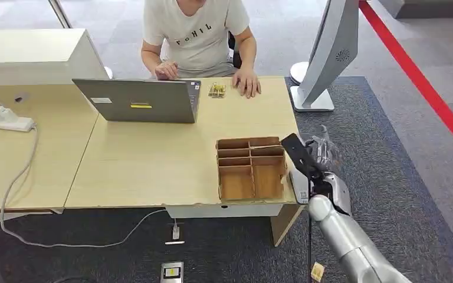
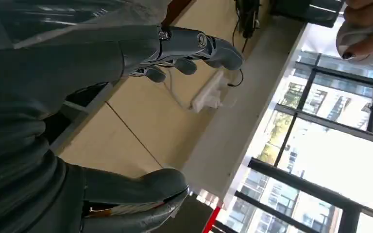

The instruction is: Pass the card to the sensor for recognition and then transmit it.

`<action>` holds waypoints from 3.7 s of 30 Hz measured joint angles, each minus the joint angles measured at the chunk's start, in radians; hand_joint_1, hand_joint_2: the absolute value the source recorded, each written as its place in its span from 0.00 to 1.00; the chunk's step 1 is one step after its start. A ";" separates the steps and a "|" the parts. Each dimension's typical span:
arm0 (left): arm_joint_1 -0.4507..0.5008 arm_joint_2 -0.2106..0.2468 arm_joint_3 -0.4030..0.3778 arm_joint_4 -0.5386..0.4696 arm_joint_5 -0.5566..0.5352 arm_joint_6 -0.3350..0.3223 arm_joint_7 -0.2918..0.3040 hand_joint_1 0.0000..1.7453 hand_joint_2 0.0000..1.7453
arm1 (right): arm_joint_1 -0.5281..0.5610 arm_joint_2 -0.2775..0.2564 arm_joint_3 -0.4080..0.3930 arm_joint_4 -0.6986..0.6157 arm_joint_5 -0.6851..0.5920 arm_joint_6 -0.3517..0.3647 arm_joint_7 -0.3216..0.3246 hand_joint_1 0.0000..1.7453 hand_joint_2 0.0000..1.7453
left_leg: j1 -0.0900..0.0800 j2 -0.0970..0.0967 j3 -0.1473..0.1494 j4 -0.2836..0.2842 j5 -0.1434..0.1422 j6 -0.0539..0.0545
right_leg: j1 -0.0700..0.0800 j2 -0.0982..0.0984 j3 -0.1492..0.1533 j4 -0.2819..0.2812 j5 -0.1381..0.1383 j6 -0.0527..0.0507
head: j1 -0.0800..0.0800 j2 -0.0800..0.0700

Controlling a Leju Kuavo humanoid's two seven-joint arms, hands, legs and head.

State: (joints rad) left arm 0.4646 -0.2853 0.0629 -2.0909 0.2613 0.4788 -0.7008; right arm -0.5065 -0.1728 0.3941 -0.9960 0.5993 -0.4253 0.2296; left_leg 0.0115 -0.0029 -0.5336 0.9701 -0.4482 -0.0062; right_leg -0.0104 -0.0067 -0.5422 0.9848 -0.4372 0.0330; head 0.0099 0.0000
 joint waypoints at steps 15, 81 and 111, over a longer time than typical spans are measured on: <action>0.017 0.004 -0.026 -0.003 -0.030 0.050 0.000 0.00 1.00 | -0.009 0.034 0.004 0.060 0.008 -0.003 -0.060 0.00 1.00 | 0.000 0.000 0.000 0.000 0.000 0.000 | 0.000 0.000 0.001 0.000 0.000 0.000 | 0.000 0.000; 0.019 0.023 -0.048 -0.003 -0.026 0.035 0.000 0.00 1.00 | -0.026 0.134 0.031 0.068 -0.013 0.014 -0.095 0.90 1.00 | 0.000 0.000 0.000 0.000 0.000 0.000 | 0.000 0.000 0.001 0.000 0.000 0.000 | 0.000 0.000; 0.023 0.023 -0.076 -0.003 -0.089 0.149 0.000 0.00 1.00 | -0.080 0.261 0.048 0.154 -0.064 -0.051 -0.276 1.00 1.00 | 0.000 0.000 0.000 0.000 0.001 0.000 | 0.000 0.000 0.001 0.001 0.000 0.000 | 0.000 0.000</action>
State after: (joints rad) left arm 0.4877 -0.2628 -0.0130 -2.0935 0.1720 0.6279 -0.7008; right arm -0.5866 0.0878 0.4421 -0.8416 0.5356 -0.4761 -0.0466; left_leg 0.0119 -0.0029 -0.5333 0.9700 -0.4477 -0.0066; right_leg -0.0100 -0.0068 -0.5415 0.9853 -0.4371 0.0330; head 0.0103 0.0000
